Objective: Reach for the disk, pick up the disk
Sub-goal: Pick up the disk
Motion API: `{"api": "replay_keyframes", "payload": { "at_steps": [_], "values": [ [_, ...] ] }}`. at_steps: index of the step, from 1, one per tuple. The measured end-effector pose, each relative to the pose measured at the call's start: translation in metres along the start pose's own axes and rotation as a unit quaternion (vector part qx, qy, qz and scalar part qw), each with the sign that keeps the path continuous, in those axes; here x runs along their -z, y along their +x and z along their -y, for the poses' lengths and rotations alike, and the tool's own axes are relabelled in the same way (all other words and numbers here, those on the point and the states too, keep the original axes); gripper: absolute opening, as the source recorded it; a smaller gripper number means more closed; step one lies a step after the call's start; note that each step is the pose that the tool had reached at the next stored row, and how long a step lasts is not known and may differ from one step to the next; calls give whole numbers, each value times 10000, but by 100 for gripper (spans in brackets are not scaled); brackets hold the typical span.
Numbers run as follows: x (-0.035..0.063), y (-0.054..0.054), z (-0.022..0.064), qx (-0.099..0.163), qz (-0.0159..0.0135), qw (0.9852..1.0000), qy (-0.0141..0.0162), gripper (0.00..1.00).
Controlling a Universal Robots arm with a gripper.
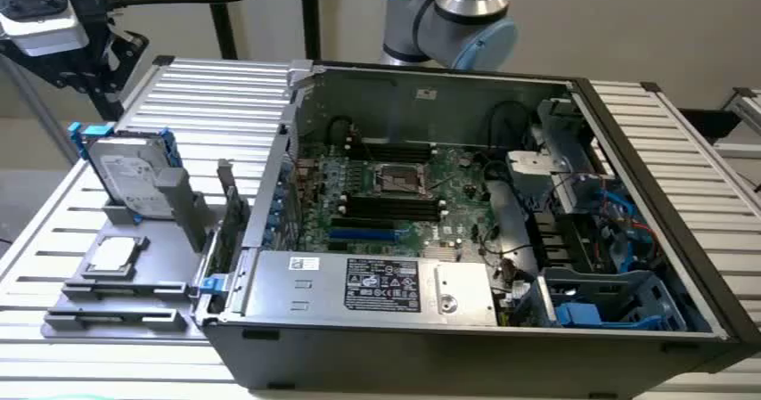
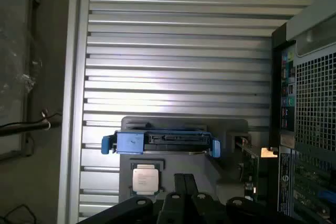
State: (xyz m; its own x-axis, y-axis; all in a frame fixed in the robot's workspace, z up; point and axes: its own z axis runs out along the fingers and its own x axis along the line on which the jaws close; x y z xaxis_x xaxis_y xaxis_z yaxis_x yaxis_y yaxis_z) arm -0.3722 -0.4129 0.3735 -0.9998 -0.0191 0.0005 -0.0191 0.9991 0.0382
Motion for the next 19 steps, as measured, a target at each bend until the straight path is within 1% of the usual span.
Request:
{"api": "replay_keyframes", "payload": {
  "at_steps": [14,16,19],
  "values": [
    [1,4,-1,0,-1,10000,1,11],
    [0,38,-13,0,0,10000,0,11],
    [-3,172,-57,-1,0,10000,2,11]
  ]
}}
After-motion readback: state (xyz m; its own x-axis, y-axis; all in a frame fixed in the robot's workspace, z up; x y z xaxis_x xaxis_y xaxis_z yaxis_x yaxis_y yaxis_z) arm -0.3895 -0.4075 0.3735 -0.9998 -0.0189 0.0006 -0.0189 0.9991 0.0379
